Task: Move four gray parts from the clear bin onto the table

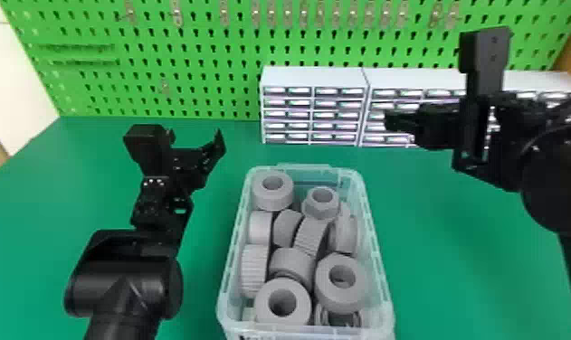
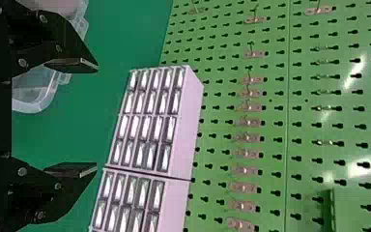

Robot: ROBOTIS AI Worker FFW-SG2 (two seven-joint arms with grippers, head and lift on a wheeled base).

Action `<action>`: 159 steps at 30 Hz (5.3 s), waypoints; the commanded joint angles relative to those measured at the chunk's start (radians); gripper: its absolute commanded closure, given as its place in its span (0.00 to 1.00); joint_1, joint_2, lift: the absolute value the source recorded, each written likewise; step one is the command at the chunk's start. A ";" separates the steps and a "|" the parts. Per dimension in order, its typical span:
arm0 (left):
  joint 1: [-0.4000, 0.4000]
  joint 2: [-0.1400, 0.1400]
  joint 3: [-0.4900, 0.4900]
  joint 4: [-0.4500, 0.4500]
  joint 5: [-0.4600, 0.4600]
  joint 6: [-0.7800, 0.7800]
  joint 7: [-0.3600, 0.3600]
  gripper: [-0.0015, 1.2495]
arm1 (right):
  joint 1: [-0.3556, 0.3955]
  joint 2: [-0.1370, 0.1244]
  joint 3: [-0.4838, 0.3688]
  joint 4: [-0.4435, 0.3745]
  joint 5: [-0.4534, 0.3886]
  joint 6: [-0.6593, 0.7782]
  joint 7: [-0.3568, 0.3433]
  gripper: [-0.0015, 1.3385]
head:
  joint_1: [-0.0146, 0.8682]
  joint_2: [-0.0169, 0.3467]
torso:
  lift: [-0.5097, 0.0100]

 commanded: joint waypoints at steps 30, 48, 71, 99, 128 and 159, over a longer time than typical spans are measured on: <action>-0.011 -0.003 -0.006 -0.002 0.006 0.021 0.001 0.23 | -0.235 0.006 0.220 0.264 -0.085 0.124 0.002 0.40 | 0.80 0.24 | 0.88; -0.011 -0.003 0.000 -0.005 0.005 0.021 0.001 0.23 | -0.297 0.025 0.306 0.385 -0.087 0.122 0.003 0.39 | 0.80 0.24 | 0.88; -0.015 0.000 -0.004 -0.006 0.003 0.021 0.001 0.23 | -0.356 0.039 0.425 0.615 -0.088 0.070 0.051 0.39 | 0.80 0.24 | 0.88; -0.023 0.000 -0.004 -0.006 0.008 0.021 0.001 0.23 | -0.391 0.060 0.508 0.786 -0.050 -0.036 0.143 0.37 | 0.80 0.24 | 0.88; -0.037 0.000 -0.020 -0.005 0.008 0.021 0.014 0.23 | -0.409 0.066 0.591 0.916 -0.076 -0.158 0.152 0.32 | 0.80 0.24 | 0.88; -0.040 0.000 -0.021 -0.003 0.012 0.019 0.014 0.23 | -0.406 0.068 0.640 0.988 -0.102 -0.221 0.163 0.41 | 0.80 0.24 | 0.88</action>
